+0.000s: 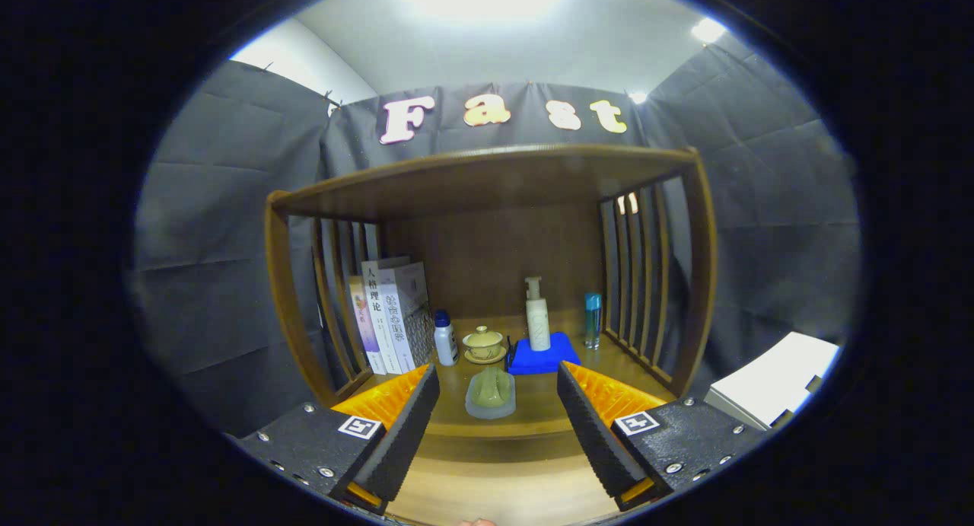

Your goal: Pull open the drawer, take out the items inside it, and place them on the countertop above the cabinet.

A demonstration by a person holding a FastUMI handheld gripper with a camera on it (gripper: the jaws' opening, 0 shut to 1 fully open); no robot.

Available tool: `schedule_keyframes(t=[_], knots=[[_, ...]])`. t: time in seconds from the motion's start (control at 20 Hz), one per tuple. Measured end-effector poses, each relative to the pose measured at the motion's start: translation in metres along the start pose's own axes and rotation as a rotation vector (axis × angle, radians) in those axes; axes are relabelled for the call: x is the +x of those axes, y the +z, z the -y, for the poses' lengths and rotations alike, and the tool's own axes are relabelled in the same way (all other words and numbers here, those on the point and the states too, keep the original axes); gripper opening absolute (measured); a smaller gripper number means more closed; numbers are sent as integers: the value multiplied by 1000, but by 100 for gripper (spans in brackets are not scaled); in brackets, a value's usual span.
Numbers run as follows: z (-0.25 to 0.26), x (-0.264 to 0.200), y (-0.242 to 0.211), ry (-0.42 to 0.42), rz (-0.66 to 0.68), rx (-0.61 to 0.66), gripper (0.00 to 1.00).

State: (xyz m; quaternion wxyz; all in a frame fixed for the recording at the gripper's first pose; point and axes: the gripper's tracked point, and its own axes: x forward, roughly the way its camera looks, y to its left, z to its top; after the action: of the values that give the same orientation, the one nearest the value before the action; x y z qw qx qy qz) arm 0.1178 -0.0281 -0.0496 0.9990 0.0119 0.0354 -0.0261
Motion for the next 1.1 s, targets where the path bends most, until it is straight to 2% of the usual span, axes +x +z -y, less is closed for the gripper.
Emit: schedule_keyframes(t=[0.3,0.5,0.8,1.1], knots=[[-21,-98,-1,79,147,-7,96],[-23,-136,-65,126,98,-8,96],[-16,-157,-142,68,34,-54,96],[-10,-150,-213,23,-61,-111,96]])
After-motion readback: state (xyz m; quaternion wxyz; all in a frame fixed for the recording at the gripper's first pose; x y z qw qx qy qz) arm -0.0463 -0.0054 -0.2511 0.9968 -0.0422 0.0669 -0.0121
